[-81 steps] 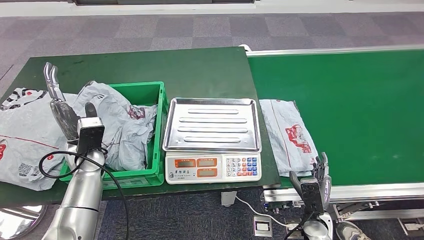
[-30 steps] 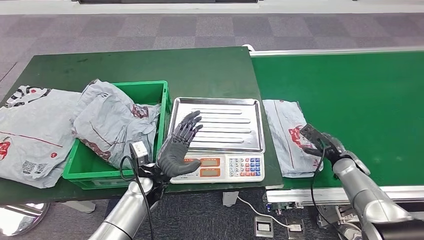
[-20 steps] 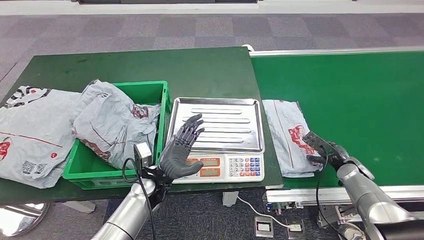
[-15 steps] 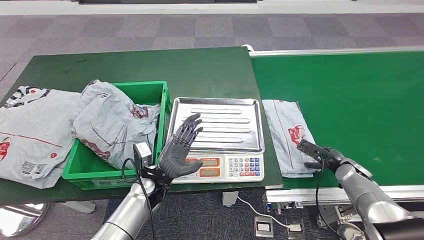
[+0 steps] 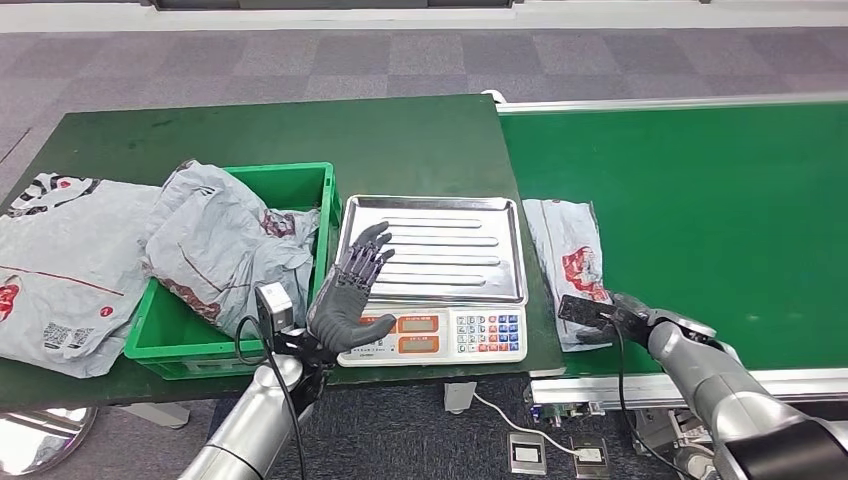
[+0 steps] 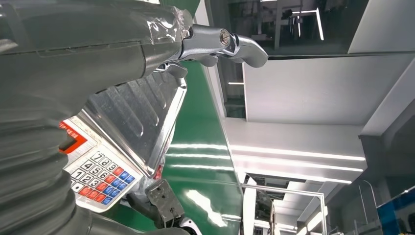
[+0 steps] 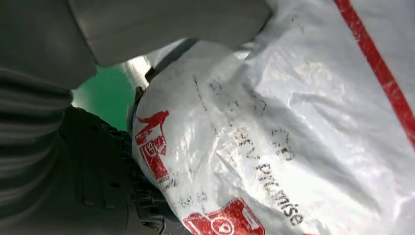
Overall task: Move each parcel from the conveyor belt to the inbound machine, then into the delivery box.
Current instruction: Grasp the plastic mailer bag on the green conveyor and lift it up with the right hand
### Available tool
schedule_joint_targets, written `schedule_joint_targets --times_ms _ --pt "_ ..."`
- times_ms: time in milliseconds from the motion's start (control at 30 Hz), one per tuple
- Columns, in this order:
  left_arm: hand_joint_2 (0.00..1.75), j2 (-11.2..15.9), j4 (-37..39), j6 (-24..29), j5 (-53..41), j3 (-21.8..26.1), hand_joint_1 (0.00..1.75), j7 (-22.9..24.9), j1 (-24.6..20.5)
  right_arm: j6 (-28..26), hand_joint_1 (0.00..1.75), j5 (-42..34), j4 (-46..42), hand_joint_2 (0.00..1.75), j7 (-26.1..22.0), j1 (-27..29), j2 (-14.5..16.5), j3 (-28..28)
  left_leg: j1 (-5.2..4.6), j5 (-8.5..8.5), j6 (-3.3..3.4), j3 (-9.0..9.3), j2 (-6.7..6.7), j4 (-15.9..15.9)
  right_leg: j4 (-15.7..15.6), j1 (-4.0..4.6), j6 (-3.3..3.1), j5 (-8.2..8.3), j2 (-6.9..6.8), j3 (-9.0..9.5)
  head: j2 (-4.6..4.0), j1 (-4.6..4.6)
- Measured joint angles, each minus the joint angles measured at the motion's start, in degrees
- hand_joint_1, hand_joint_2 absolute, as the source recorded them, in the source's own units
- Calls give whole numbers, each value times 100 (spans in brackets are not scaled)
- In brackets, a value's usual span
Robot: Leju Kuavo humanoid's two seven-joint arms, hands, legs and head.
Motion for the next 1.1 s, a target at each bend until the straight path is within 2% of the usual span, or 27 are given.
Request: schedule_joint_targets --times_ms 133,233,367,633,700,867,1000,1100 --pt "175 20 -98 13 0 40 0 0 56 -1011 175 -43 -117 175 -640 79 249 7 2 -3 -5 2 21 -1 1 2 -6 4 28 -8 0 1" --pt "175 27 -142 12 -21 45 0 1 70 -1397 175 -85 -231 175 -869 167 441 7 5 -5 -8 6 37 -1 1 6 -10 6 41 -13 0 0" --pt "175 34 -164 11 -44 45 0 1 74 -1580 175 -87 -369 175 -1045 300 551 7 9 -13 -21 7 44 -2 2 11 -11 6 54 -17 0 0" --pt "175 36 -183 10 -44 45 0 1 76 -1600 175 -87 -477 175 -1059 362 610 7 14 -18 -28 7 51 -9 3 14 -16 3 65 -25 0 0" --pt "175 36 -183 -1 -48 45 0 1 75 -1765 175 -132 -512 175 -1108 388 616 6 16 -19 -29 7 51 -10 3 16 -18 1 65 -27 0 0" --pt "175 25 -162 -25 -86 45 0 0 61 -3582 175 -771 -1144 175 -1693 892 672 -329 21 -24 -36 2 53 -12 3 20 -21 0 69 -36 0 1" --pt "175 8 -132 -25 -88 45 0 1 45 -4042 175 -1246 -1919 175 -1946 1211 685 -833 22 -23 -37 4 43 -13 2 20 -29 -7 56 -33 0 0" --pt "175 3 -87 -31 -76 45 0 1 25 -4623 175 -1895 -2715 175 -2480 1520 674 -1465 19 -21 -35 3 20 -12 2 17 -30 -10 34 -26 0 0"
